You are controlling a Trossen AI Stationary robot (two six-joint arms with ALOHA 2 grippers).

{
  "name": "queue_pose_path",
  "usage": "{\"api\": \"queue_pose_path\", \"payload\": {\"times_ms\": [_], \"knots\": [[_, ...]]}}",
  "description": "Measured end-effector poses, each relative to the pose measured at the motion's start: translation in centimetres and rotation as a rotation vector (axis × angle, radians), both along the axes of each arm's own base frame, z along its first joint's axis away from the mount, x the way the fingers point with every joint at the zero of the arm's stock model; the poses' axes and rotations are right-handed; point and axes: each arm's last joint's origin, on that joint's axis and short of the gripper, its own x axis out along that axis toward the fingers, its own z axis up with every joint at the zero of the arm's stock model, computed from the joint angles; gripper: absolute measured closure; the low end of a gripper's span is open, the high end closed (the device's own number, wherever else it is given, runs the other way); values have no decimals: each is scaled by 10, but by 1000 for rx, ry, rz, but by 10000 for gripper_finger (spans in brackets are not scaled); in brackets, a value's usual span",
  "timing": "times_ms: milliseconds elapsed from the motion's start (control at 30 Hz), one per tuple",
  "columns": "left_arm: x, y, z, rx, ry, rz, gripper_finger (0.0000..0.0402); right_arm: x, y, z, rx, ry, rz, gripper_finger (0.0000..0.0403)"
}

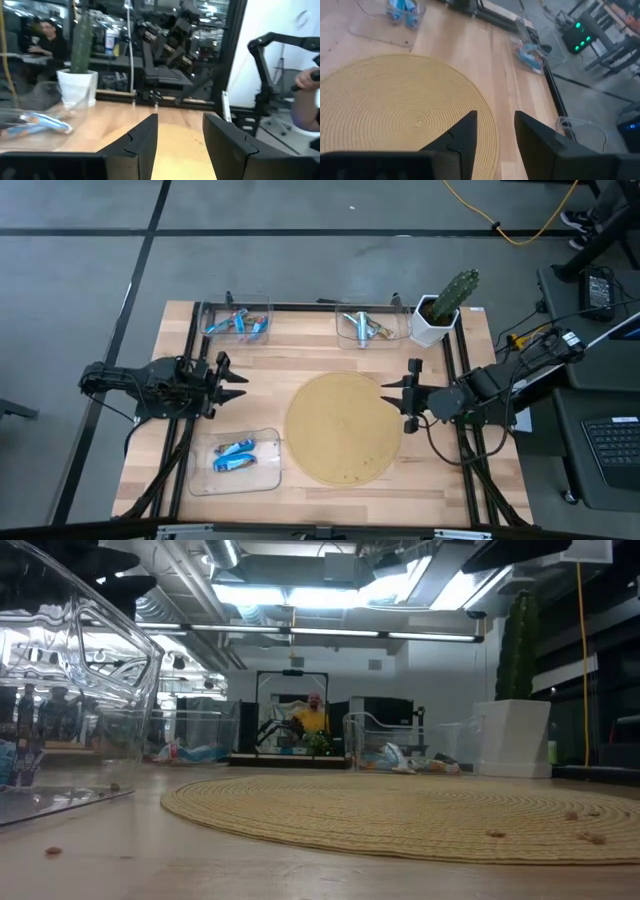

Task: Pick and place Granola Bars by type
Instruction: Return to Home Position

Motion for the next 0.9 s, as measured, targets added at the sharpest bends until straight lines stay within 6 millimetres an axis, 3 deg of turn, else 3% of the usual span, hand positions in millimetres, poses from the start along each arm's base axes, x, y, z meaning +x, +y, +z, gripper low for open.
{"api": "queue_pose_path", "payload": {"times_ms": [333,600,800,900], "knots": [[1,-1,-8,29,80,-44,254,2,3,13,-59,-97,65,270],[1,3,-18,46,188,101,254,-7,0,21,-75,-143,209,270],[0,3,-24,-13,246,97,254,-32,-24,29,20,-390,457,270],[0,3,-24,-58,247,96,254,-49,-42,31,11,-511,443,270]]}}
